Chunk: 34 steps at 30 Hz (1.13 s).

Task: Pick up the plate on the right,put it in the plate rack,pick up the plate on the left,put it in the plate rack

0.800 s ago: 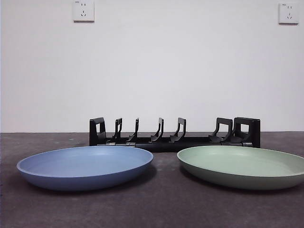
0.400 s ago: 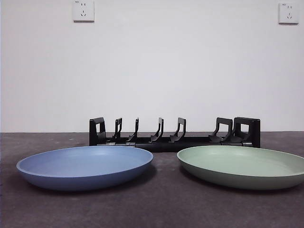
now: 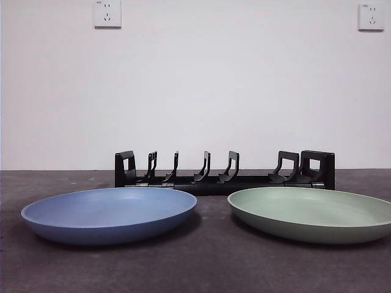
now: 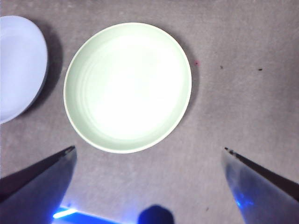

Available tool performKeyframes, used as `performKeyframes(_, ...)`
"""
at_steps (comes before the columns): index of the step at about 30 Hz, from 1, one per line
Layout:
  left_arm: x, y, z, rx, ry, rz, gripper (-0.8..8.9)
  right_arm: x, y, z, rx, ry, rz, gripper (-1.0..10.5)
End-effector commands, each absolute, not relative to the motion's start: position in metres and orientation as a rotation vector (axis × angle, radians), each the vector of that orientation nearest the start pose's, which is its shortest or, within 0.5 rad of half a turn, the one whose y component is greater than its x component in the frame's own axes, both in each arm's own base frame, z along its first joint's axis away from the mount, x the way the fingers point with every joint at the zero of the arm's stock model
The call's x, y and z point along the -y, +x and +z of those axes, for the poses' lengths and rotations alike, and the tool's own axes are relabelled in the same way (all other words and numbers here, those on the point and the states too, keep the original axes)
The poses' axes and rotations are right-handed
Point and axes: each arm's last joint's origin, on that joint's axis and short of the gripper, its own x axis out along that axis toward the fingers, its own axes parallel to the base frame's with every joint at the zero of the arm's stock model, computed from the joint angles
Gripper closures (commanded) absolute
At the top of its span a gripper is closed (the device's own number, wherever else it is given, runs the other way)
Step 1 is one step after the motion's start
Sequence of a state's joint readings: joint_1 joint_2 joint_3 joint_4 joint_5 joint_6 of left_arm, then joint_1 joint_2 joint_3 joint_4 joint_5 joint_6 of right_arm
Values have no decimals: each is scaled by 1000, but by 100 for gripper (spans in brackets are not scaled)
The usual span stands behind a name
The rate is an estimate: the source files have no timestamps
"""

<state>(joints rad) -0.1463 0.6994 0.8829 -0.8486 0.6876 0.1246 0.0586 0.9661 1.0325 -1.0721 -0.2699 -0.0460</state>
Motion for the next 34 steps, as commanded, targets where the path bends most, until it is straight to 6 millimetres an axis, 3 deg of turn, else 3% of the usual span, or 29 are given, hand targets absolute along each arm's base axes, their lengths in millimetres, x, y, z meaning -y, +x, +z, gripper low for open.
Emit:
performKeyframes(1,39,116,325,-556,-34,-902,186,-18,178,309,-1022,87,316,411)
performKeyframes(6,46,118,327,-497,40,-968,186,-21,214,285,-1108,103,308,412)
performKeyframes(14,59,121,325,-474,142,-1067,186,-24,264,229,-1285,122,297,415)
performKeyframes(23,72,130,325,-425,184,-1132,186,-25,289,184,-1389,134,290,419)
performKeyframes(34,89,141,316,-455,315,-1108,186,-27,298,166,-1411,172,330,794)
